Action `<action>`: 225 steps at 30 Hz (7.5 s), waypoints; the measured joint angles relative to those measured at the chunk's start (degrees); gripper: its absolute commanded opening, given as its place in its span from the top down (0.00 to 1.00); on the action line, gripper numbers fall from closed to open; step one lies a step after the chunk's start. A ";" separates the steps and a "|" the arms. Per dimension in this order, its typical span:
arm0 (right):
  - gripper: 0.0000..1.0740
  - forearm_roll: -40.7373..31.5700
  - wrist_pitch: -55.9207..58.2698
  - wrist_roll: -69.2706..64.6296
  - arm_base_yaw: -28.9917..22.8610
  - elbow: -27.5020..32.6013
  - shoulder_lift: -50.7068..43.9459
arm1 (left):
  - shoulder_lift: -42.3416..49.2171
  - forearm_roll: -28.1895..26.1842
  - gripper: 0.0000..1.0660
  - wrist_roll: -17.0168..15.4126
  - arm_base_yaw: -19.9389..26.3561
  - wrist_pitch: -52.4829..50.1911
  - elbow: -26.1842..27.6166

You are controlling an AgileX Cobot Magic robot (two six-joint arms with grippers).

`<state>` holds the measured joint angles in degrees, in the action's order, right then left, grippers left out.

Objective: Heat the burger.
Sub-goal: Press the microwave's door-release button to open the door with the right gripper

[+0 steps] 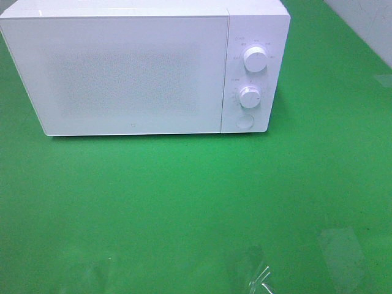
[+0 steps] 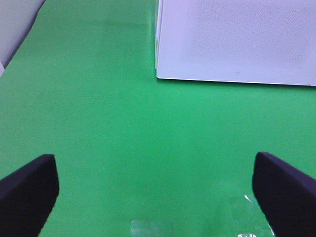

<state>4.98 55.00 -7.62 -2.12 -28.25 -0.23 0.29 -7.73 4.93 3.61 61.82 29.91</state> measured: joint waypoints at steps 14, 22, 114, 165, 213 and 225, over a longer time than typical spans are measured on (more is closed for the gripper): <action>0.40 0.00 0.00 0.00 0.00 0.00 0.00 | 0.00 0.00 0.06 0.00 0.00 0.00 0.00; 0.40 0.00 -2.69 0.00 0.00 -2.06 0.34 | 0.00 0.00 0.06 0.00 0.00 0.00 0.00; 0.40 -48.24 -119.58 28.48 -42.91 7.10 93.45 | 0.00 0.00 0.06 0.00 0.00 0.00 0.00; 1.00 -42.40 -105.37 -65.55 -40.57 0.23 101.01 | 0.00 0.00 0.06 0.00 0.00 0.00 0.00; 1.00 -32.43 -101.01 -74.60 -27.39 -20.97 123.07 | 0.00 0.00 0.06 0.00 0.00 0.00 0.00; 1.00 -32.89 -105.54 -74.14 -27.44 -20.68 123.99 | 0.00 0.00 0.06 0.00 0.00 0.00 0.00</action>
<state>-27.90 -50.53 -81.76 -29.56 -48.93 123.76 0.29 -7.73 4.93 3.61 61.82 29.91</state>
